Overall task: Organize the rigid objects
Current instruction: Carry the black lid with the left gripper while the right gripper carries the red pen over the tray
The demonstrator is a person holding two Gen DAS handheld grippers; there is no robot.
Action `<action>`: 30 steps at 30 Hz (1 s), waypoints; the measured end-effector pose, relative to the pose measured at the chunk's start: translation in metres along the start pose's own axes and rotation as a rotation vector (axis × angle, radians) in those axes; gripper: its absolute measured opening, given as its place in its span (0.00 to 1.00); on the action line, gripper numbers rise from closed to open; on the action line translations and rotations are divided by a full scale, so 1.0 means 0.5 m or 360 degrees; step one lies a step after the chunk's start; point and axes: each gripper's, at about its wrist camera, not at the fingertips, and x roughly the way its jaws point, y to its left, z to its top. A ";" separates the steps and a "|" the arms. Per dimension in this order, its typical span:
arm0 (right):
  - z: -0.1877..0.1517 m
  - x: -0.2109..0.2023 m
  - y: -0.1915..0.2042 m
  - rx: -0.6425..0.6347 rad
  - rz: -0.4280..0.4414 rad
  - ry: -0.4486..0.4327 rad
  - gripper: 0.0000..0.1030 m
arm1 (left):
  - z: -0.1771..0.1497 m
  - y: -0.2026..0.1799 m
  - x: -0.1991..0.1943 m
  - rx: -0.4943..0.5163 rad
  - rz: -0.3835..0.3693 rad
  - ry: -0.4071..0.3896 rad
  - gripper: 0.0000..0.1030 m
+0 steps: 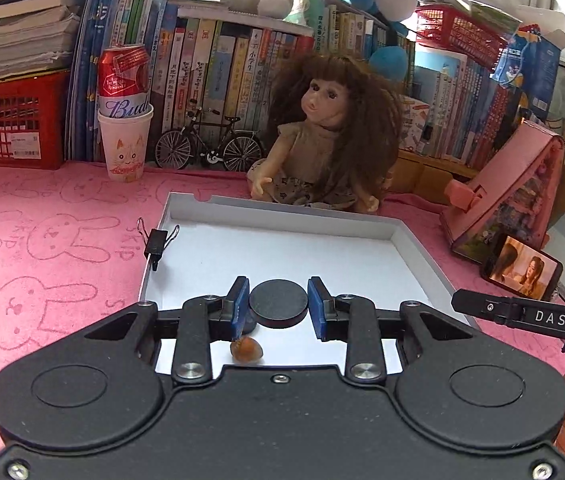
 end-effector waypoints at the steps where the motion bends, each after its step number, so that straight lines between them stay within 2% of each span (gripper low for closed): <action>1: 0.010 0.013 -0.001 0.0001 0.0011 0.0035 0.47 | 0.009 0.003 0.016 -0.0008 0.0014 0.0021 0.29; 4: 0.033 0.057 -0.005 0.0035 0.0024 0.0154 0.48 | 0.028 0.012 0.067 -0.0015 0.0065 0.0094 0.29; 7: 0.043 0.090 -0.004 0.0049 0.0005 0.0203 0.48 | 0.034 0.014 0.098 0.0026 0.0099 0.0084 0.29; 12: 0.041 0.128 0.018 -0.0031 -0.0027 0.0223 0.48 | 0.033 0.009 0.138 0.0079 0.0152 0.0119 0.29; 18: 0.035 0.150 0.042 -0.0124 -0.0060 0.0239 0.48 | 0.027 0.025 0.181 0.0011 0.0218 0.0200 0.29; 30: 0.021 0.163 0.040 -0.0161 -0.0110 0.0232 0.48 | 0.018 0.019 0.207 0.0098 0.0278 0.0188 0.29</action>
